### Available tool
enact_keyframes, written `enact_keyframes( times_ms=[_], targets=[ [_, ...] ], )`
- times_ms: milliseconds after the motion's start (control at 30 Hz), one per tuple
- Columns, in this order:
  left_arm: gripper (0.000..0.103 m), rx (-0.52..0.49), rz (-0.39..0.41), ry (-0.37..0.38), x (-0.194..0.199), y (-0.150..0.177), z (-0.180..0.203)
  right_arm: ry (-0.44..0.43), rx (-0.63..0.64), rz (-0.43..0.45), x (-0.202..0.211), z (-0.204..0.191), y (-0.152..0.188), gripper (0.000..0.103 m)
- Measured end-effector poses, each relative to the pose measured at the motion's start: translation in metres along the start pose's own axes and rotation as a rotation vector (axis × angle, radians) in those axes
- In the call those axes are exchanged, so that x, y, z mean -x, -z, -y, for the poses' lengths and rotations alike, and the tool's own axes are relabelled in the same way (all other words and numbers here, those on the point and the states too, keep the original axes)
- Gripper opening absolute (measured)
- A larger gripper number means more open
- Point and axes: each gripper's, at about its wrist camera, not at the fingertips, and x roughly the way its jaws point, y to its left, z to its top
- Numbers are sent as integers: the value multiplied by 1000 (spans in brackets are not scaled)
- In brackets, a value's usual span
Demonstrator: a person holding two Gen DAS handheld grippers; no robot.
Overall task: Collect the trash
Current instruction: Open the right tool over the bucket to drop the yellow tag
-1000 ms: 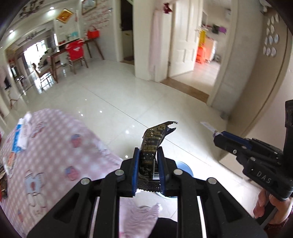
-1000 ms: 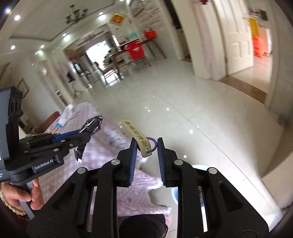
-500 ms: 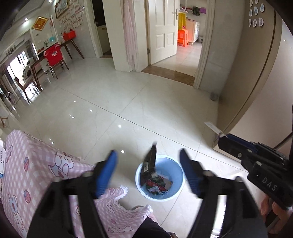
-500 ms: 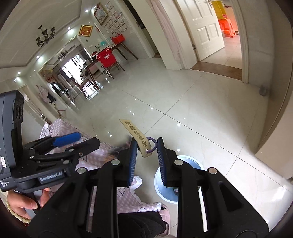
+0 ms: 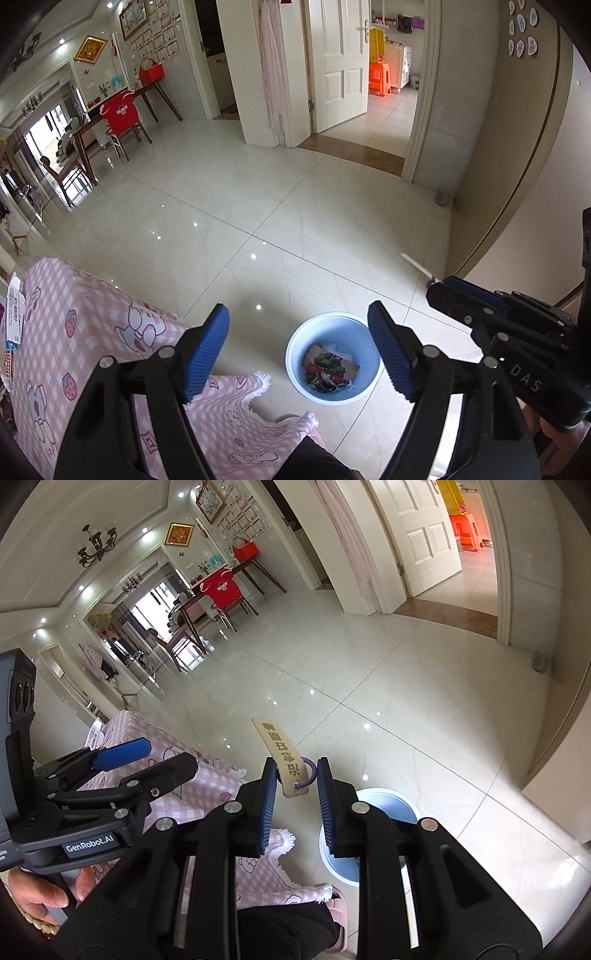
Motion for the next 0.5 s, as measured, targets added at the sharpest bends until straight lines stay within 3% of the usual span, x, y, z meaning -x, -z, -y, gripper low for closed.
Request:
enact_keyframes(
  times_ms=[400,433,467,500],
  targets=[
    [77,29,14,-38,11,2,-23,-2,0,5,-12,0,-5,24],
    [77,33,17,-42,11,3,-25,4,-1,6,-14,1,-7,30],
    [78,37,19,-46,11,3,-27,10,-6,5,-16,2,-8,51],
    [78,40,21,-46,12,3,-29,21,-16,9,-17,3,-9,60]
  ],
)
